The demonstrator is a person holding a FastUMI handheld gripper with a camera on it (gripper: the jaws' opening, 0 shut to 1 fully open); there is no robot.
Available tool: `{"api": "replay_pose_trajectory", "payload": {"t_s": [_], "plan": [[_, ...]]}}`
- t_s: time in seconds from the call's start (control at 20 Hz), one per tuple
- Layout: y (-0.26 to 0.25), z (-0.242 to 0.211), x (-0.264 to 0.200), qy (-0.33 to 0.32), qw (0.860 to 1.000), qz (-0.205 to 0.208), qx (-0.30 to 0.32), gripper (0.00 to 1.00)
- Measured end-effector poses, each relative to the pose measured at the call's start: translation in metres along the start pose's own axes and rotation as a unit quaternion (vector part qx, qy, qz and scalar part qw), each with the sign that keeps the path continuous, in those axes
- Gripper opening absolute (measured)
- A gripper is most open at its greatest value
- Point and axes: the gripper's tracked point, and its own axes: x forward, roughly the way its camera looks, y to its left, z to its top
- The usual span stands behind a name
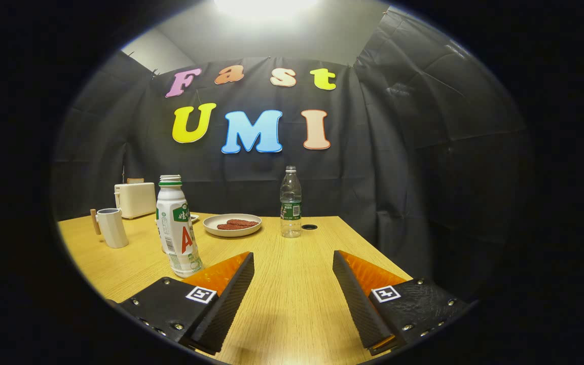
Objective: Take the bottle from table, then pour the juice into the cup, finally place the bottle on the coaster
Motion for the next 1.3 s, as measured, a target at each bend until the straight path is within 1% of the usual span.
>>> {"api": "replay_pose_trajectory", "payload": {"t_s": [0.55, 0.6, 0.65, 0.7, 0.85, 1.0, 1.05, 1.15, 1.2, 1.25, 1.3], "plan": [[0.002, 0.001, 0.002, -0.003, 1.000, 0.003, -0.001, 0.96], [-0.001, -0.004, 0.001, 0.009, 1.000, 0.003, -0.002, 0.96], [-0.002, 0.001, -0.005, -0.007, 1.000, 0.001, 0.002, 0.96], [0.001, 0.000, 0.005, -0.003, 1.000, 0.002, -0.001, 0.95], [-0.003, -0.001, 0.011, 0.005, 1.000, -0.002, 0.004, 0.95], [-0.005, -0.005, 0.048, 0.027, 1.000, -0.004, 0.010, 0.95], [-0.003, 0.002, 0.053, 0.022, 1.000, -0.006, 0.002, 0.96], [0.000, 0.021, 0.064, -0.014, 1.000, -0.007, -0.013, 0.96], [0.009, 0.026, 0.065, -0.008, 1.000, 0.003, 0.006, 0.96], [0.020, 0.037, 0.069, -0.015, 0.999, 0.017, 0.027, 0.96], [0.025, 0.049, 0.071, -0.023, 0.999, 0.021, 0.029, 0.96]]}}
